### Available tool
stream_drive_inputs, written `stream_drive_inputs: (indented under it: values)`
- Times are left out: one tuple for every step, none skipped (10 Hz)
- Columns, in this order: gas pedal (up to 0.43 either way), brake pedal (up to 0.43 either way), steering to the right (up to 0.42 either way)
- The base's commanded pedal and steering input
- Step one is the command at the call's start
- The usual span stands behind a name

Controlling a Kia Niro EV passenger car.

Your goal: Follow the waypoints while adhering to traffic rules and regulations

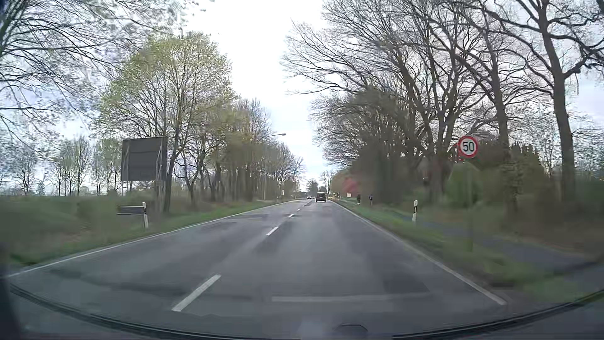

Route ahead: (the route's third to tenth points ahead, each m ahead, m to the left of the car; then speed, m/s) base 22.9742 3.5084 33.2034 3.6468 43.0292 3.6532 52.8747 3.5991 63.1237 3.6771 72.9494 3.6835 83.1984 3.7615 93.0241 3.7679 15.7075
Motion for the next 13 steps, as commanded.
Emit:
stream_drive_inputs:
  values:
    - [0.15, 0.0, -0.001]
    - [0.15, 0.0, -0.001]
    - [0.15, 0.0, -0.001]
    - [0.15, 0.0, -0.001]
    - [0.138, 0.0, -0.001]
    - [0.138, 0.0, -0.001]
    - [0.138, 0.0, -0.001]
    - [0.138, 0.0, -0.002]
    - [0.13, 0.0, -0.001]
    - [0.118, 0.0, -0.001]
    - [0.118, 0.0, -0.001]
    - [0.098, 0.0, -0.001]
    - [0.098, 0.0, -0.001]
